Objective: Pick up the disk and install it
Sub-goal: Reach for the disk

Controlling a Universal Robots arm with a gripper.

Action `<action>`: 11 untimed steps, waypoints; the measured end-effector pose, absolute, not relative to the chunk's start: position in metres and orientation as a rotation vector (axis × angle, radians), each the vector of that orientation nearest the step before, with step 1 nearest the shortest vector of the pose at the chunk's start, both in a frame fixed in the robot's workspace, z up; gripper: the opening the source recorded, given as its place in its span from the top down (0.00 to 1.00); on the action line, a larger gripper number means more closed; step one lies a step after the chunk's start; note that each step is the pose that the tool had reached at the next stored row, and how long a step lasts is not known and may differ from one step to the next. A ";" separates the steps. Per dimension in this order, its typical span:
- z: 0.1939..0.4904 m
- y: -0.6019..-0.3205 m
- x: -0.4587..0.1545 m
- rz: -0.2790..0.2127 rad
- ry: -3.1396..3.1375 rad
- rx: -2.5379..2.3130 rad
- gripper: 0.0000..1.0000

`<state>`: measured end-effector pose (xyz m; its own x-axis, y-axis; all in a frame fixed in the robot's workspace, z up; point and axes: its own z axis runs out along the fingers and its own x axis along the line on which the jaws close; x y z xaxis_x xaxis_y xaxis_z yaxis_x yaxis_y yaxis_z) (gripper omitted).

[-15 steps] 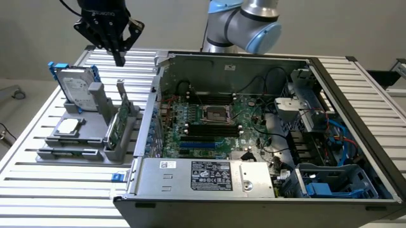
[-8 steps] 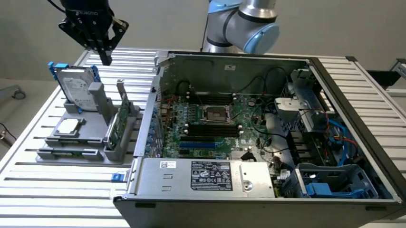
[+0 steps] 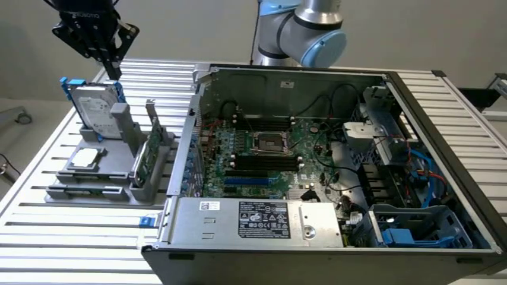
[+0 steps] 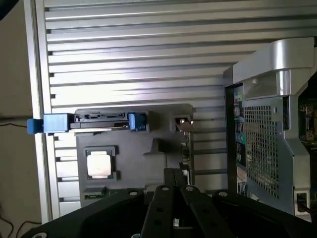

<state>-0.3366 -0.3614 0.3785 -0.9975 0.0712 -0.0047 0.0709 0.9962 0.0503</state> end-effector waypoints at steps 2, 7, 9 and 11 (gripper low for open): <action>0.378 -0.359 -0.346 0.079 3.132 0.111 0.89; 0.375 -0.352 -0.366 0.082 3.132 0.112 0.89; 0.373 -0.348 -0.372 0.084 3.130 0.111 0.89; 0.371 -0.344 -0.378 0.085 3.128 0.111 0.89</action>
